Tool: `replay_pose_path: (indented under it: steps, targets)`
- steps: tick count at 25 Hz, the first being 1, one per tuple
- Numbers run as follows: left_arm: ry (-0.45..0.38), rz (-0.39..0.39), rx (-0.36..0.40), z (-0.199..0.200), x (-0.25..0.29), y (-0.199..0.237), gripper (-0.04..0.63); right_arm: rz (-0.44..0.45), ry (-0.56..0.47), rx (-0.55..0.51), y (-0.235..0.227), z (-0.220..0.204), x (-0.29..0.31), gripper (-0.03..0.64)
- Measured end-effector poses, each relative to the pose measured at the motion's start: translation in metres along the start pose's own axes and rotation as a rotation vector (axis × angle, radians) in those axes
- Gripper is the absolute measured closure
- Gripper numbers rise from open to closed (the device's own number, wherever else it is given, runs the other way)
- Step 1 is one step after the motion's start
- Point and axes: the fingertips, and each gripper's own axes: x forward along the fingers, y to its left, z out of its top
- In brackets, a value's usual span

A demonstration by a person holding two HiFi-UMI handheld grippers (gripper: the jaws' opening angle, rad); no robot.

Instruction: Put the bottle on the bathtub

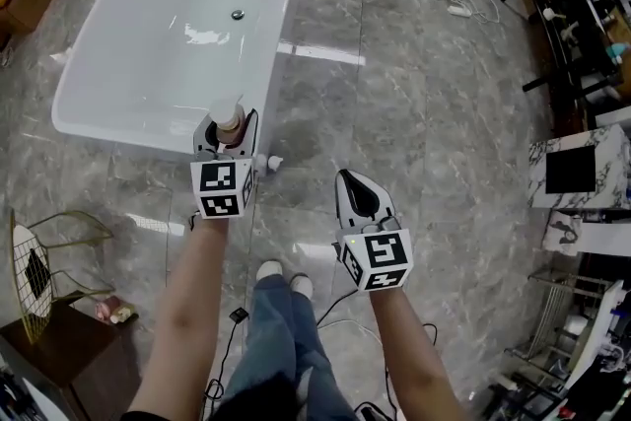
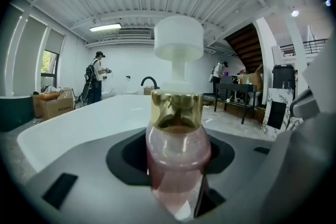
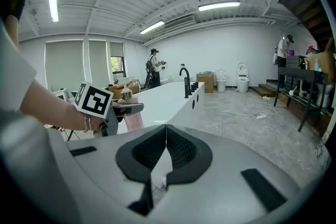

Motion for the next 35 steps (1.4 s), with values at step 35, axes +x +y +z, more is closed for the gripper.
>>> replay_pose_path:
  steps: [35]
  targets:
    - [0.015,-0.011,-0.058,0.124,-0.194,-0.027,0.238,0.089,-0.151,-0.089,0.084,0.16,-0.159,0.601]
